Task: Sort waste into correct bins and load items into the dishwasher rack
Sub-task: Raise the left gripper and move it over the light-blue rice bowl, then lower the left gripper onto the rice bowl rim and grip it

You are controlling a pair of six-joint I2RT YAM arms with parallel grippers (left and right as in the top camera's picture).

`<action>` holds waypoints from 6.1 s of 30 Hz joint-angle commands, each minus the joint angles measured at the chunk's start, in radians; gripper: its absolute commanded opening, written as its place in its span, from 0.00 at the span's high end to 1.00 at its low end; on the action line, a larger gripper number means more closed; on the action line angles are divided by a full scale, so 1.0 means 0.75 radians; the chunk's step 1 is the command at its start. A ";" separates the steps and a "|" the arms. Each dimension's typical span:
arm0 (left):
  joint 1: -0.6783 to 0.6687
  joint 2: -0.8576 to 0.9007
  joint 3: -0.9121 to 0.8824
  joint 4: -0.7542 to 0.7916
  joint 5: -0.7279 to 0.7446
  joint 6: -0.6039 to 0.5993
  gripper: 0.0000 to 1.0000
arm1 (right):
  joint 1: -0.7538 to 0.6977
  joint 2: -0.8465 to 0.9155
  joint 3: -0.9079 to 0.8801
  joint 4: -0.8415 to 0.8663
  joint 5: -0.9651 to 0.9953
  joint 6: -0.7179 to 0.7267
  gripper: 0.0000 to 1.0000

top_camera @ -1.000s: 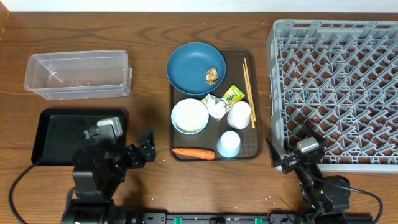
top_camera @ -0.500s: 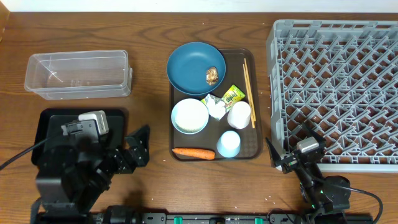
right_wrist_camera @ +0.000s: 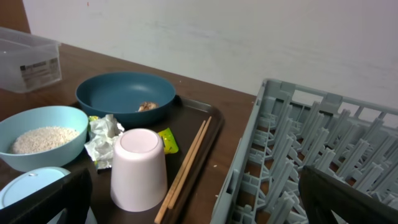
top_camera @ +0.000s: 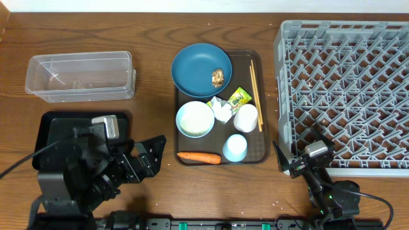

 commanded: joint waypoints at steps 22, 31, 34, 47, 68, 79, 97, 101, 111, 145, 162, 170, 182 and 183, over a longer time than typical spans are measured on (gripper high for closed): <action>0.005 0.310 0.336 -0.361 -0.390 -0.093 0.02 | -0.006 0.002 -0.002 -0.006 -0.003 -0.009 0.01; 0.003 0.350 0.335 -0.309 -0.144 -0.009 0.02 | -0.006 0.002 -0.002 -0.006 -0.003 -0.009 0.01; 0.003 0.389 0.334 -0.320 -0.101 0.050 0.02 | -0.006 0.002 -0.002 -0.006 -0.003 -0.009 0.01; -0.126 0.578 0.319 -0.306 -0.113 0.210 0.02 | -0.006 0.002 -0.002 -0.006 -0.003 -0.009 0.01; -0.519 1.085 0.320 -0.044 -0.600 -0.158 0.02 | -0.006 0.002 -0.002 -0.006 -0.003 -0.009 0.01; -0.555 1.379 0.319 0.049 -0.524 -0.157 0.02 | -0.006 0.002 -0.002 -0.006 -0.003 -0.009 0.01; -0.703 1.644 0.319 0.341 -0.529 -0.157 0.02 | -0.006 0.002 -0.002 -0.006 -0.003 -0.009 0.01; -0.715 1.680 0.319 0.345 -0.576 -0.157 0.01 | -0.006 0.002 -0.002 -0.006 -0.002 -0.009 0.01; -0.720 1.698 0.319 0.345 -0.619 -0.158 0.25 | -0.006 0.002 -0.002 -0.006 -0.003 -0.009 0.01; -0.809 1.732 0.315 0.340 -0.714 -0.157 0.59 | -0.006 0.002 -0.002 -0.006 -0.002 -0.009 0.01; -0.809 1.727 0.315 0.335 -0.714 -0.158 0.77 | -0.006 0.002 -0.002 -0.006 -0.002 -0.009 0.01; -0.809 1.720 0.315 0.324 -0.714 -0.157 0.87 | -0.006 0.002 -0.002 -0.006 -0.003 -0.009 0.01; -0.809 1.669 0.316 0.325 -0.714 -0.157 0.94 | -0.006 0.002 -0.002 -0.006 -0.003 -0.009 0.01; -0.809 1.667 0.316 0.325 -0.714 -0.157 0.94 | -0.006 0.002 -0.002 -0.006 -0.003 -0.009 0.01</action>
